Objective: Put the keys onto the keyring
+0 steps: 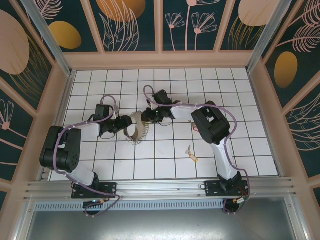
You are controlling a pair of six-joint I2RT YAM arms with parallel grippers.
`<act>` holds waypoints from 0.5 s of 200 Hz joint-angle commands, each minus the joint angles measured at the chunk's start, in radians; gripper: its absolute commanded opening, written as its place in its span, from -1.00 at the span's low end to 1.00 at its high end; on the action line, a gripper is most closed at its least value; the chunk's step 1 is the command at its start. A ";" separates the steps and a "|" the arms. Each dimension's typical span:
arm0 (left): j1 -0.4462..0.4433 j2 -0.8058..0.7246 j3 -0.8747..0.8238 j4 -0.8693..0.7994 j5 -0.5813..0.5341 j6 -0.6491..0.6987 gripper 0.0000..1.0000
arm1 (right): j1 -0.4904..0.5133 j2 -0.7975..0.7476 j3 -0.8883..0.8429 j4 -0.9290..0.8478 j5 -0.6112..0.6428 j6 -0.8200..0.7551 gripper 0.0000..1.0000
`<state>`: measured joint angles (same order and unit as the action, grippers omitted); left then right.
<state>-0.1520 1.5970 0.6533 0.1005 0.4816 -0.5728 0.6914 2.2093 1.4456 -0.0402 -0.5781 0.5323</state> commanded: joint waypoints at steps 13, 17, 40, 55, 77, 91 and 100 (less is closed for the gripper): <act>-0.004 -0.029 0.006 0.002 -0.040 -0.019 0.31 | -0.011 -0.042 -0.044 0.047 -0.037 -0.014 -0.68; -0.004 -0.032 0.006 0.002 -0.045 -0.020 0.32 | -0.013 -0.046 -0.052 0.057 -0.038 -0.010 -0.69; -0.004 -0.054 0.002 0.001 -0.072 -0.034 0.34 | -0.029 -0.090 -0.106 0.123 -0.050 0.011 -0.82; -0.004 -0.074 -0.004 0.005 -0.091 -0.047 0.37 | -0.047 -0.128 -0.156 0.189 -0.066 0.036 -0.82; -0.004 -0.106 -0.007 0.032 -0.078 -0.083 0.43 | -0.085 -0.211 -0.264 0.348 -0.107 0.108 -0.83; -0.005 -0.126 -0.007 0.076 -0.033 -0.122 0.47 | -0.116 -0.271 -0.337 0.465 -0.138 0.162 -0.86; -0.004 -0.141 -0.008 0.113 -0.007 -0.154 0.49 | -0.134 -0.306 -0.370 0.513 -0.148 0.184 -0.90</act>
<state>-0.1520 1.5036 0.6518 0.1223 0.4164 -0.6437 0.6086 2.0293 1.1526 0.2333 -0.6605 0.6193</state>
